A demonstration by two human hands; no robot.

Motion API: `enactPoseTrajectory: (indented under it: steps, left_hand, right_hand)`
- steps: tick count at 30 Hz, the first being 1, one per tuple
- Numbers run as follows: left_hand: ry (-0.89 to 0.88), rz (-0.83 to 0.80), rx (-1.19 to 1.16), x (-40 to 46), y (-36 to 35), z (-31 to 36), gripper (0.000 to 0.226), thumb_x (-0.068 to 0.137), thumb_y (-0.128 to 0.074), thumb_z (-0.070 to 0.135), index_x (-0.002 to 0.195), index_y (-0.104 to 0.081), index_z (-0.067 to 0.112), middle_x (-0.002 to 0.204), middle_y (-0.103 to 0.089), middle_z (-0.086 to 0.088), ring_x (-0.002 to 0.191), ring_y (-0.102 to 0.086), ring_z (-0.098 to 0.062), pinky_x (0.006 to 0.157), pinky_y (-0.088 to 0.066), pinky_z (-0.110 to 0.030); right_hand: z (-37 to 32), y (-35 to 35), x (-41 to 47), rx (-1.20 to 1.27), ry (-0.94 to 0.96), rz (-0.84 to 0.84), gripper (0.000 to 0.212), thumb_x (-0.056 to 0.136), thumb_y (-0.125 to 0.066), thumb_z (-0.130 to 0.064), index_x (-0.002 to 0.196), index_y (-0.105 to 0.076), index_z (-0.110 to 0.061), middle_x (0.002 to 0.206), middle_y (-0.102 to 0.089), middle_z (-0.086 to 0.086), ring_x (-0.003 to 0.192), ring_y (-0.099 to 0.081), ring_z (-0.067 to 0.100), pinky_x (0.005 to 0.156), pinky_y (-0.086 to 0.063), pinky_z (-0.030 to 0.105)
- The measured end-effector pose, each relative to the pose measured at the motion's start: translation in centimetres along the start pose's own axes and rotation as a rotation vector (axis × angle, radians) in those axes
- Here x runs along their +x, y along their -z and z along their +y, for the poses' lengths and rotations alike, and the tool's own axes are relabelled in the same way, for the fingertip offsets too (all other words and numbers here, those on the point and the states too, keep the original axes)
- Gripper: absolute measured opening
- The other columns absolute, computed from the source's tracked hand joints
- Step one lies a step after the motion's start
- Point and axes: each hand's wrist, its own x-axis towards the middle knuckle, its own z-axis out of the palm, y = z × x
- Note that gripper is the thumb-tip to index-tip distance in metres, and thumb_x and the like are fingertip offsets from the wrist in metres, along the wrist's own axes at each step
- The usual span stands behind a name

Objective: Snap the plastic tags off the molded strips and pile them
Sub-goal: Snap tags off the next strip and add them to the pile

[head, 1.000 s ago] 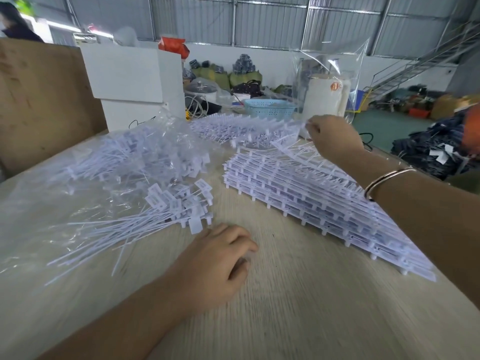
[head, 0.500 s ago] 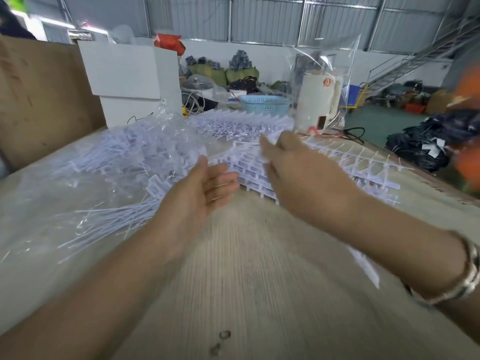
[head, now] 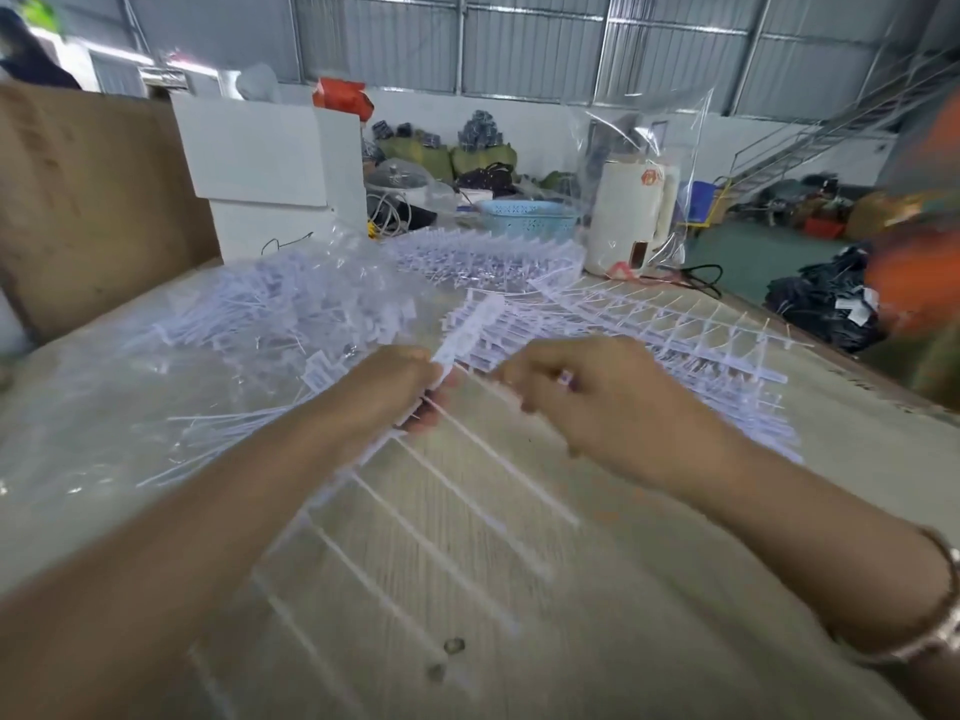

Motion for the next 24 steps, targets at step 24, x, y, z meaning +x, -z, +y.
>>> enactPoseTrajectory:
  steps: [24]
  left_hand:
    - [-0.377, -0.277, 0.624, -1.0, 0.9, -4.9, 0.01, 0.087, -0.058, 0.043, 0.079, -0.057, 0.038, 0.062, -0.053, 0.016, 0.056, -0.047, -0.002, 0.06, -0.037, -0.025]
  right_hand:
    - [7.8, -7.3, 1.6, 0.504, -0.071, -0.131, 0.012, 0.087, -0.065, -0.014, 0.097, -0.059, -0.017, 0.078, -0.055, -0.001, 0.06, -0.045, 0.002, 0.059, -0.037, 0.016]
